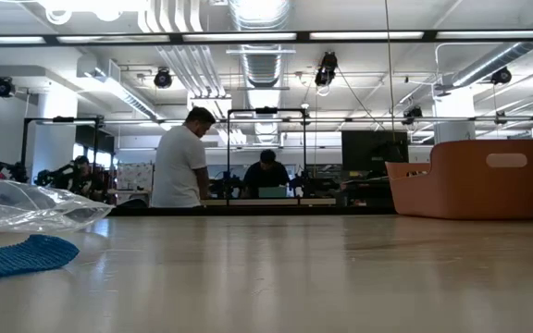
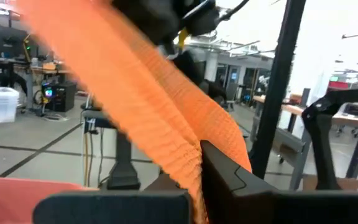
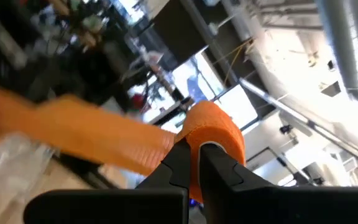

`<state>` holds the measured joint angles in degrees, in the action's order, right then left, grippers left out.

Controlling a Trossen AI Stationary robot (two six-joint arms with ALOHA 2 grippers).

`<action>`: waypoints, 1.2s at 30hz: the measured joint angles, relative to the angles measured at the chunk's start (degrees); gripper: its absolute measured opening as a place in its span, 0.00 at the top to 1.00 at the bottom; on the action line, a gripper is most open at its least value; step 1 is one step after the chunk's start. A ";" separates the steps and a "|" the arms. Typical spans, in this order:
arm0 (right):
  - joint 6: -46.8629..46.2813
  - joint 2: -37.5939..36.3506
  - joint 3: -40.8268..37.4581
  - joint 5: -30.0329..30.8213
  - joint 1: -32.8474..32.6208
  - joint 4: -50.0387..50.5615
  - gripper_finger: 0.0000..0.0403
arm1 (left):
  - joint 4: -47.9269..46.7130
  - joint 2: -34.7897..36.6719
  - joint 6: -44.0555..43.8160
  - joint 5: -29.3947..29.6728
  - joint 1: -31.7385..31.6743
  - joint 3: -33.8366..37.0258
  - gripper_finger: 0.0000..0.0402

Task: Roll bandage
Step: Roll the orange bandage

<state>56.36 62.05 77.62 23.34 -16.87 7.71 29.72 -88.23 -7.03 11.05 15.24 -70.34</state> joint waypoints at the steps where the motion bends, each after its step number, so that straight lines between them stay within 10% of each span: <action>1: -0.01 0.07 -0.03 0.42 0.01 0.80 0.98 | 0.08 0.00 0.00 0.00 0.40 -0.15 1.00; 36: -18.40 3.97 -2.27 -3.63 0.01 14.37 0.98 | -1.30 1.34 1.15 -2.14 3.77 -4.67 0.97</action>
<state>37.96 66.02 75.35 19.70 -16.86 22.08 28.42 -86.89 -5.87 8.90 19.02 -75.01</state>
